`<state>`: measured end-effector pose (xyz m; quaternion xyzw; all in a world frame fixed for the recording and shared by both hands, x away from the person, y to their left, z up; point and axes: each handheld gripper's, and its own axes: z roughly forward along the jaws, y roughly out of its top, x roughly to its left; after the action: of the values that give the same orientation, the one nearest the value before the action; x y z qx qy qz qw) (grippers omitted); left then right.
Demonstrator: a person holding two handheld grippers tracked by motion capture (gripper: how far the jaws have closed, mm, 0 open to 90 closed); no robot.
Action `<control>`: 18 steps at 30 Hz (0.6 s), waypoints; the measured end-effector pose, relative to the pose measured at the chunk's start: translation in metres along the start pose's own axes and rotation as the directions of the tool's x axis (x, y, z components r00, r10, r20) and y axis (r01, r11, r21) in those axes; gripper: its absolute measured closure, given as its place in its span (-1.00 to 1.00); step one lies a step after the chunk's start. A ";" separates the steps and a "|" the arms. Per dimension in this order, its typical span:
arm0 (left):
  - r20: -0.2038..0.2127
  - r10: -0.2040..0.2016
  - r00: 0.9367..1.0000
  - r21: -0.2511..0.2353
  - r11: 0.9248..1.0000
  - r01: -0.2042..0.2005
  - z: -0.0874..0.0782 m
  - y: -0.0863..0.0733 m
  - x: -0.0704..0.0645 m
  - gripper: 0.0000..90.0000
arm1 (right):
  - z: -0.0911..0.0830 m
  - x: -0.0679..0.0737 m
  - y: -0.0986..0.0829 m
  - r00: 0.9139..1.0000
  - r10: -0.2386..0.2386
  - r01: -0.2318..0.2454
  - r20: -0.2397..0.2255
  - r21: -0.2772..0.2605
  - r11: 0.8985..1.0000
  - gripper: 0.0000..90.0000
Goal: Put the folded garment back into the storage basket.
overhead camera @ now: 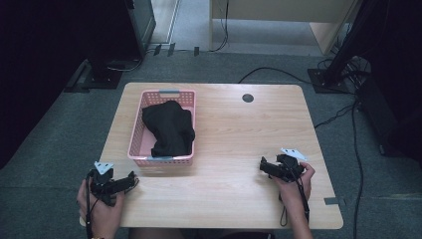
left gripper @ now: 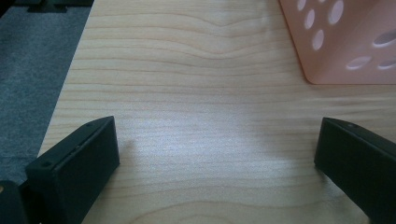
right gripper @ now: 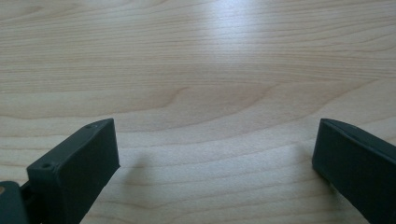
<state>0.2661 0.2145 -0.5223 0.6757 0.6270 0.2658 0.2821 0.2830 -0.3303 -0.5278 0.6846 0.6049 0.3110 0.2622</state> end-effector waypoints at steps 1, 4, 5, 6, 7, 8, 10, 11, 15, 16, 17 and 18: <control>0.000 0.000 1.000 0.000 1.000 0.000 0.000 0.000 0.000 -1.00 | 0.000 -0.001 0.000 1.000 0.005 -0.005 0.001 0.000 1.000 -1.00; 0.000 0.000 1.000 0.000 1.000 0.000 0.000 0.000 0.000 -1.00 | -0.001 -0.004 -0.001 1.000 0.002 -0.002 0.007 -0.002 1.000 -1.00; 0.000 0.000 1.000 0.000 1.000 0.000 0.000 0.000 0.000 -1.00 | -0.002 -0.006 -0.001 1.000 0.004 -0.004 0.005 -0.003 1.000 -1.00; 0.000 0.000 1.000 0.000 1.000 0.000 0.000 0.000 0.000 -1.00 | -0.002 -0.006 -0.001 1.000 0.006 -0.006 0.007 -0.001 1.000 -1.00; 0.000 0.000 1.000 0.000 1.000 0.000 0.000 0.000 0.000 -1.00 | -0.002 -0.007 -0.001 1.000 0.008 -0.008 0.010 0.000 1.000 -1.00; 0.000 0.000 1.000 0.000 1.000 0.000 0.000 0.000 0.000 -1.00 | -0.003 -0.008 -0.001 1.000 0.008 -0.008 0.013 0.001 1.000 -1.00; 0.000 0.000 1.000 0.000 1.000 0.000 0.000 0.000 0.000 -1.00 | -0.003 -0.010 -0.002 1.000 0.011 -0.011 0.014 -0.001 1.000 -1.00; 0.000 0.000 1.000 0.000 1.000 0.000 0.000 0.000 0.000 -1.00 | -0.004 -0.011 -0.002 1.000 0.008 -0.008 0.016 -0.002 1.000 -1.00; 0.000 0.000 1.000 0.000 1.000 0.000 0.000 0.000 0.000 -1.00 | -0.005 -0.015 -0.003 1.000 0.012 -0.012 0.021 -0.001 1.000 -1.00; 0.000 0.000 1.000 0.000 1.000 0.000 0.000 0.000 0.000 -1.00 | -0.005 -0.015 -0.003 1.000 0.016 -0.016 0.023 -0.001 1.000 -1.00; 0.000 0.000 1.000 0.000 1.000 0.000 0.000 0.000 0.000 -1.00 | -0.006 -0.016 -0.003 1.000 0.014 -0.014 0.026 0.000 1.000 -1.00; 0.000 0.000 1.000 0.000 1.000 0.000 0.000 0.000 0.000 -1.00 | -0.006 -0.017 -0.003 1.000 0.017 -0.017 0.026 -0.002 1.000 -1.00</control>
<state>0.2661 0.2145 -0.5222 0.6757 0.6270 0.2657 0.2822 0.2749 -0.3471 -0.5281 0.6936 0.5952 0.3048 0.2679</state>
